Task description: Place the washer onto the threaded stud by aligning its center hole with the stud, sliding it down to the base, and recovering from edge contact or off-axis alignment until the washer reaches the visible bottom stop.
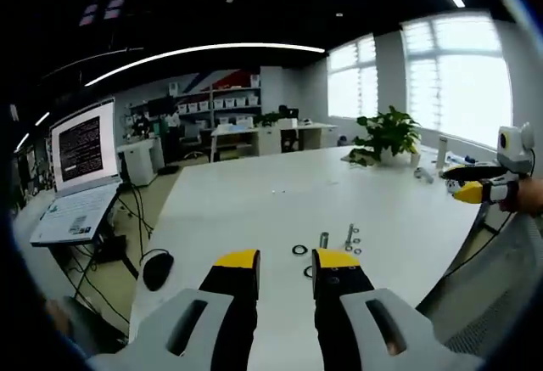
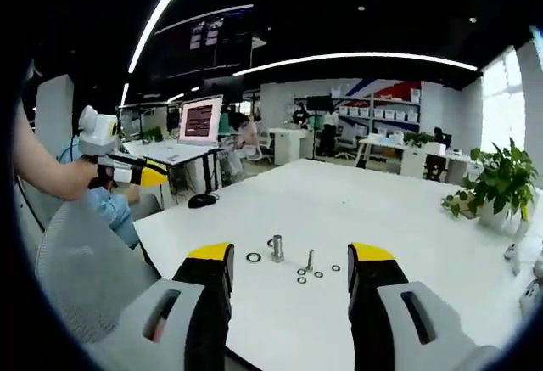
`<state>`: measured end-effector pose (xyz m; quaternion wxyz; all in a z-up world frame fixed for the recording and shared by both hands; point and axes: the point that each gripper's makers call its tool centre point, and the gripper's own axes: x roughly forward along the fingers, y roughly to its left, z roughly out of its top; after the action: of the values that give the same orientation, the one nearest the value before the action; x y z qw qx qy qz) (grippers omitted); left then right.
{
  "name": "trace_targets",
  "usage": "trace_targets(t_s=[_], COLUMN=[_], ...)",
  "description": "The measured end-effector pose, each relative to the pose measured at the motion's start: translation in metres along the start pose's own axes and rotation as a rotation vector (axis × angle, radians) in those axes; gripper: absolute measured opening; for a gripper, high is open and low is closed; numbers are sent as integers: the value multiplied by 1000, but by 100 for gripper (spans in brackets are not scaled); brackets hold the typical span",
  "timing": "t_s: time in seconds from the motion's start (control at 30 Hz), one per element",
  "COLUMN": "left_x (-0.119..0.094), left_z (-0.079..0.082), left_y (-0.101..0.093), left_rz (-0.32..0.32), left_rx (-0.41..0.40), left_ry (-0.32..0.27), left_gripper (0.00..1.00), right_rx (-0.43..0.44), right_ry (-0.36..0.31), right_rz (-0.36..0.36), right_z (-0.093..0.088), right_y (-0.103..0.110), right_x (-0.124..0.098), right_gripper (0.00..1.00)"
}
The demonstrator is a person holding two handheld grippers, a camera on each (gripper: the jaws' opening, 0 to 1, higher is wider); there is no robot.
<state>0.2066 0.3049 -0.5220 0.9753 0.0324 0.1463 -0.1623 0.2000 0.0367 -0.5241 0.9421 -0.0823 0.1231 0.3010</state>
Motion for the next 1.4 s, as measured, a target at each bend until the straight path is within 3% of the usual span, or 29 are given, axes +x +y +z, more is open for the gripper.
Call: trace_targets(t_s=[0.4, 0.87, 1.4], left_x=[1, -1, 0], left_z=[-4, -2, -3], left_y=[2, 7, 6], left_rz=[23, 43, 46], left_rx=[24, -25, -8], left_ry=[36, 18, 24], left_gripper=[25, 26, 27], right_rx=[19, 20, 37], right_ry=[27, 35, 3], right_rz=[13, 31, 27], right_z=[-6, -8, -3], right_y=[1, 5, 3], right_x=[3, 4, 3], right_gripper=[54, 55, 55])
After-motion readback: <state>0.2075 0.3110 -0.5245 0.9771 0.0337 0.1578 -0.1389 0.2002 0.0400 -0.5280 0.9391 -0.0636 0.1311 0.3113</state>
